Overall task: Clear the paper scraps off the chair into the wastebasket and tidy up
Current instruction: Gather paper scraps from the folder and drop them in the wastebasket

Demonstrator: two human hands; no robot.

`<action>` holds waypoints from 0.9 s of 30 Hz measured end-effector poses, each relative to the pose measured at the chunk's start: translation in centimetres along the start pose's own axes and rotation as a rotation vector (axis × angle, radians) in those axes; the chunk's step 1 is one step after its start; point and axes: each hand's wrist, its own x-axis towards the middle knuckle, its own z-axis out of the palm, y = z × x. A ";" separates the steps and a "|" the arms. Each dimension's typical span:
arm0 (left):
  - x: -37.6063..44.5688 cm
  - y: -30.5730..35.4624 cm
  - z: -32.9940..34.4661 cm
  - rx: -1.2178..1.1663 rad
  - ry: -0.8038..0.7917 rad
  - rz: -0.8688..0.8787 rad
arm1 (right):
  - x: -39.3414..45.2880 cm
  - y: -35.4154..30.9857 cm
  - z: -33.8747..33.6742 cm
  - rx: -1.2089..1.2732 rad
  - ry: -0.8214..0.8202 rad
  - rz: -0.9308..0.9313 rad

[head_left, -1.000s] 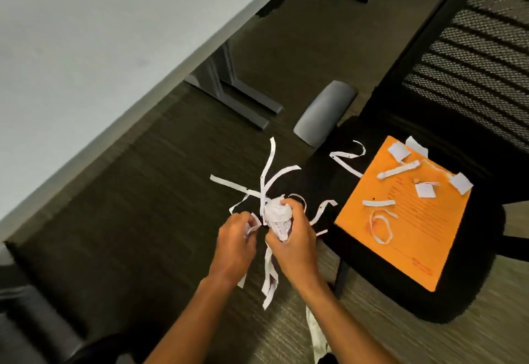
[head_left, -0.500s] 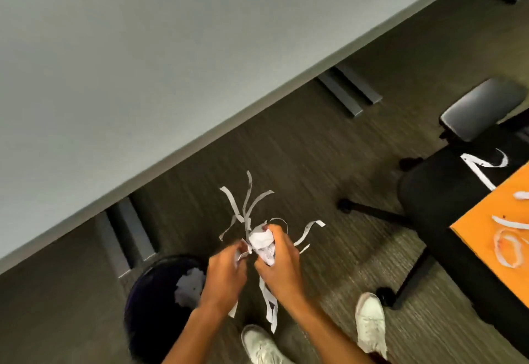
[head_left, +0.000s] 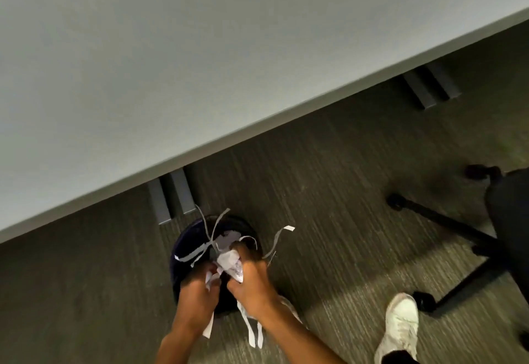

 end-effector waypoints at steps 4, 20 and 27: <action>0.0 -2.8 0.0 -0.028 0.012 -0.054 | 0.3 0.2 3.5 -0.038 -0.038 -0.007; 1.1 -8.9 0.4 -0.164 -0.003 -0.187 | 3.4 2.7 9.0 -0.122 -0.145 0.005; 1.1 -8.6 0.4 -0.117 -0.011 -0.155 | 3.6 3.3 7.9 -0.087 -0.053 0.012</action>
